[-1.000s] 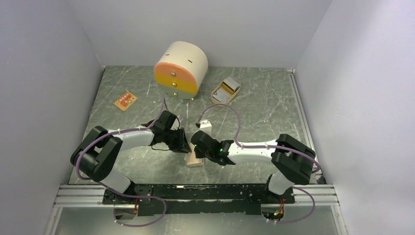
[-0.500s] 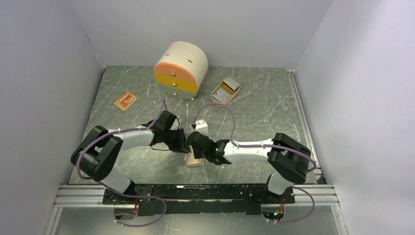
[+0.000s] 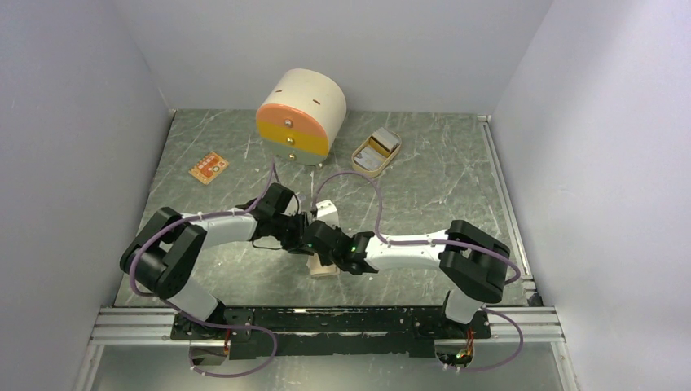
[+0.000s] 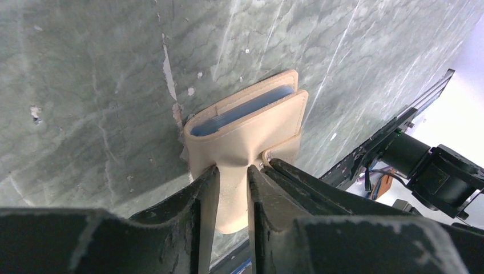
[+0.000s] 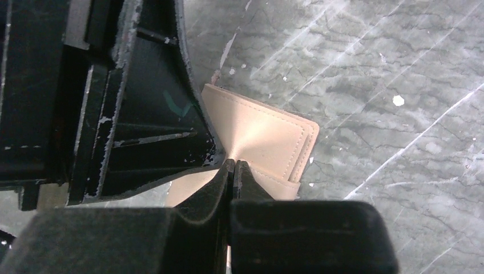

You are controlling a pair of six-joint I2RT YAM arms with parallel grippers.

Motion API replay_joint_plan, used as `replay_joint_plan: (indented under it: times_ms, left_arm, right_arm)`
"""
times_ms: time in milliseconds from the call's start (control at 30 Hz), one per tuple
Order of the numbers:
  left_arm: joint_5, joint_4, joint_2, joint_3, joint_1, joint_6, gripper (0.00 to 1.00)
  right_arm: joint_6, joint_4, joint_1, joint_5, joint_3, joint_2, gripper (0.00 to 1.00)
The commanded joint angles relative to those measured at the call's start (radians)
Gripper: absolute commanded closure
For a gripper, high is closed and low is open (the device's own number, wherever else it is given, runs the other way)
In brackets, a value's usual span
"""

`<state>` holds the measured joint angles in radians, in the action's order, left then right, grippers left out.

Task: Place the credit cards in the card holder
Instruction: Close the card holder at the center of the board.

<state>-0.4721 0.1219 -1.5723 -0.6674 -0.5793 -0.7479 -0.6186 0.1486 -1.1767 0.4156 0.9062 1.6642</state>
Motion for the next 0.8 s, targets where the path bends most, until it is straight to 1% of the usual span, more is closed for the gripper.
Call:
replay_joint_plan:
  times_ms: [0, 300, 533, 667, 767]
  left_arm:
    - [0.03, 0.058, -0.064, 0.012, -0.02, 0.02, 0.68]
    - [0.031, 0.052, -0.097, 0.014, -0.02, 0.006, 0.72]
    - [0.038, 0.069, -0.101, 0.006, -0.02, 0.009, 0.72]
    - [0.024, 0.072, -0.044, 0.02, -0.021, -0.009, 0.71]
    - [0.017, 0.084, 0.017, 0.032, -0.02, -0.023, 0.71]
  right_arm:
    - [0.019, 0.05, -0.027, -0.05, 0.016, 0.019, 1.0]
    - [0.03, 0.085, -0.035, -0.029, 0.008, 0.005, 1.0]
    - [0.036, 0.121, -0.037, -0.007, 0.022, -0.004, 1.0]
    - [0.023, 0.128, -0.037, 0.011, 0.007, -0.031, 1.0]
    - [0.007, 0.101, -0.036, 0.012, -0.024, -0.057, 1.0]
